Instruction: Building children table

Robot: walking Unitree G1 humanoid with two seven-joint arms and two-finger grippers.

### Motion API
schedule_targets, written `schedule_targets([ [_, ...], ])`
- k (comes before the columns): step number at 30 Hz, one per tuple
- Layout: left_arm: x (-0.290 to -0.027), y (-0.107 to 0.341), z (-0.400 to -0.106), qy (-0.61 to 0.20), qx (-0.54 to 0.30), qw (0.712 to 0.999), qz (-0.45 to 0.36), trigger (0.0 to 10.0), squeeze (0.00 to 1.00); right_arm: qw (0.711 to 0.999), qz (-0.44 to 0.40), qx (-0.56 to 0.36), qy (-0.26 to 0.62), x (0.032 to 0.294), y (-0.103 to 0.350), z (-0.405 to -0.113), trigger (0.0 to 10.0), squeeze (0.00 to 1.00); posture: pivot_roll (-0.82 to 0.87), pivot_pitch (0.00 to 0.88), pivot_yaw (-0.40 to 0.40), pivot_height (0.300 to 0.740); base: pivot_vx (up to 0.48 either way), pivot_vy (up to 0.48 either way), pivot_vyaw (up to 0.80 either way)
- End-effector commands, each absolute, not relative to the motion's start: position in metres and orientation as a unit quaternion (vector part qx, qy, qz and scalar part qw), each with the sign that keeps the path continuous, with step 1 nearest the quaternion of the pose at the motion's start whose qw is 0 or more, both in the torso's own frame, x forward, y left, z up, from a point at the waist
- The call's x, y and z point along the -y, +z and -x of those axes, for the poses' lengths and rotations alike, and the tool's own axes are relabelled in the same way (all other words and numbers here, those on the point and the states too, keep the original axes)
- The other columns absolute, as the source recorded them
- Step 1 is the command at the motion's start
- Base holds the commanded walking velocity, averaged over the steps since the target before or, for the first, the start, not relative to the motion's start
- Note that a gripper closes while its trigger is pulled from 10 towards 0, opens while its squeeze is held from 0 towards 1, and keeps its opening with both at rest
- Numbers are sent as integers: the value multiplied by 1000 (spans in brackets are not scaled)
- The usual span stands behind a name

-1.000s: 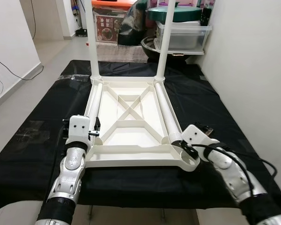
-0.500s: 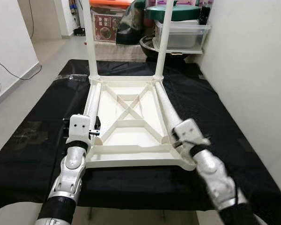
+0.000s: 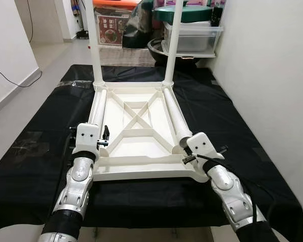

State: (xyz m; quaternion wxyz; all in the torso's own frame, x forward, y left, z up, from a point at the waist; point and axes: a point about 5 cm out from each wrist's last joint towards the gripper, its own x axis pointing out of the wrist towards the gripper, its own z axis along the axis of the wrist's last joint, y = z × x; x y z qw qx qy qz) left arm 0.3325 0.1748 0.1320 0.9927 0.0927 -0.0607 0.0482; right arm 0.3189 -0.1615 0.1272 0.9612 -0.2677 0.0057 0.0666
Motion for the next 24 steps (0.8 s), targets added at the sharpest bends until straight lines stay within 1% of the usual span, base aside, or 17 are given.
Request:
schedule_targets([
  [1, -175, 130, -331, 48, 60, 992, -97, 10000, 0, 963, 262, -17, 67, 159, 123, -321, 0, 0, 71, 0, -71, 740, 0, 0, 0],
  [3, -176, 129, -331, 48, 59, 992, -98, 10000, 0, 962, 264, -22, 66, 158, 122, -322, 0, 0, 71, 0, -71, 740, 0, 0, 0],
  [4, -176, 130, -331, 48, 59, 992, -99, 10000, 0, 963, 261, -28, 63, 157, 121, -324, 8157, 0, 76, 0, -70, 740, 0, 0, 0],
  [6, -175, 131, -332, 48, 60, 992, -99, 10000, 0, 963, 259, -33, 61, 156, 121, -325, 8157, 0, 76, 0, -70, 740, 0, 0, 0],
  [7, -175, 132, -333, 45, 62, 992, -97, 10000, 0, 971, 231, -18, 64, 153, 127, -326, 10000, 0, 73, 0, -67, 740, 0, 0, 0],
  [9, -175, 132, -333, 45, 62, 992, -97, 10000, 0, 971, 231, -18, 64, 153, 127, -326, 10000, 0, 73, 0, -67, 740, 0, 0, 0],
  [11, -170, 132, -334, 27, 59, 994, -85, 10000, 0, 982, 169, 31, 78, 151, 143, -325, 10000, 0, 67, 0, -62, 740, 0, 0, 0],
  [12, -170, 132, -334, 27, 59, 994, -85, 10000, 0, 982, 169, 31, 78, 151, 143, -325, 10000, 0, 67, 0, -62, 740, 0, 0, 0],
  [14, -165, 130, -334, 8, 54, 995, -78, 10000, 0, 983, 133, 82, 93, 153, 158, -320, 10000, 0, 66, 0, -57, 740, 0, 0, 0],
  [15, -165, 130, -334, 8, 54, 995, -78, 10000, 0, 983, 133, 82, 93, 153, 158, -320, 10000, 0, 66, 0, -57, 740, 0, 0, 0],
  [17, -164, 129, -333, 4, 51, 996, -77, 10000, 0, 979, 118, 102, 130, 153, 161, -309, 10000, 0, 59, 0, -50, 740, 0, 0, 0],
  [20, -164, 128, -333, 4, 51, 996, -76, 10000, 0, 977, 117, 104, 146, 153, 161, -306, 10000, 0, 59, 0, -50, 740, 0, 0, 0],
  [21, -165, 128, -334, 4, 48, 996, -71, 10000, 0, 974, 111, 102, 167, 155, 160, -298, 9412, 0, 51, 0, -45, 740, 0, 0, 0],
  [22, -165, 128, -335, 4, 45, 997, -65, 10000, 0, 972, 103, 99, 186, 161, 159, -290, 7647, 0, 43, 0, -39, 740, 0, 0, 0],
  [24, -165, 128, -335, 3, 44, 997, -61, 10000, 0, 971, 97, 96, 198, 164, 159, -284, 7647, 0, 43, 0, -39, 740, 0, 0, 0],
])
